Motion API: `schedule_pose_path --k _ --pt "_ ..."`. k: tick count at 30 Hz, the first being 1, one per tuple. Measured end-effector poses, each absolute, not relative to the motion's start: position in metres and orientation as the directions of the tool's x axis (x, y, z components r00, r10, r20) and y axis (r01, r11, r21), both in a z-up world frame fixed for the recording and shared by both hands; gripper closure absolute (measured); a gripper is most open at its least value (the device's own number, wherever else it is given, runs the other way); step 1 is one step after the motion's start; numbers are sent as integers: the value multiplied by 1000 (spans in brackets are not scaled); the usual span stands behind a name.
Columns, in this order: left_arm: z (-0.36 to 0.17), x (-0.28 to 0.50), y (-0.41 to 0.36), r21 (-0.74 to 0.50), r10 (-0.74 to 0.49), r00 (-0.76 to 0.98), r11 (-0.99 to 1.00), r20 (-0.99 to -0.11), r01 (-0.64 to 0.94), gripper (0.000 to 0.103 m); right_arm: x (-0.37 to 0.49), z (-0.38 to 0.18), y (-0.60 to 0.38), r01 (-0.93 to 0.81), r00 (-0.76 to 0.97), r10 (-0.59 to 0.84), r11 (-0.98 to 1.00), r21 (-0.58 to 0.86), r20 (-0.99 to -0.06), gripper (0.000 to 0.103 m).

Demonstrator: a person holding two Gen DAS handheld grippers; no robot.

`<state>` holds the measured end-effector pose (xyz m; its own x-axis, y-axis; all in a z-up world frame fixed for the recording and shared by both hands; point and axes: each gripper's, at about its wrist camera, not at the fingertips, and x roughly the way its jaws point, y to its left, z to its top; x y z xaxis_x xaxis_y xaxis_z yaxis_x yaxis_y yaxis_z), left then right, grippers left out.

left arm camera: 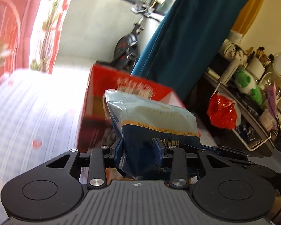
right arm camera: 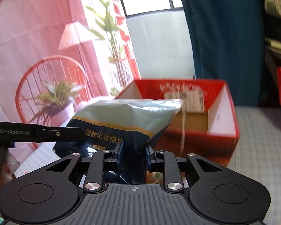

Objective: Organize soft objects
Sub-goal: 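Lift the cotton pad bag into the red box and open both grippers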

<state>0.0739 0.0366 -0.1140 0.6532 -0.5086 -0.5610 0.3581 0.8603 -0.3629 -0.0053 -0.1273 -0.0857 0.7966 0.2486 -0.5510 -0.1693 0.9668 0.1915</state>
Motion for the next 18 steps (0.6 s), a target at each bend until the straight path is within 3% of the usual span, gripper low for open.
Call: schedule_pose_path --k 10,18 --pt "-87 131 11 -371 -534 676 844 -508 388 66 48 -50 -160 -182 851 224 974 133 -474 82" --pt "-116 201 -17 -338 -502 599 864 -623 373 66 123 -72 -184 -163 804 185 983 90 -565 82"
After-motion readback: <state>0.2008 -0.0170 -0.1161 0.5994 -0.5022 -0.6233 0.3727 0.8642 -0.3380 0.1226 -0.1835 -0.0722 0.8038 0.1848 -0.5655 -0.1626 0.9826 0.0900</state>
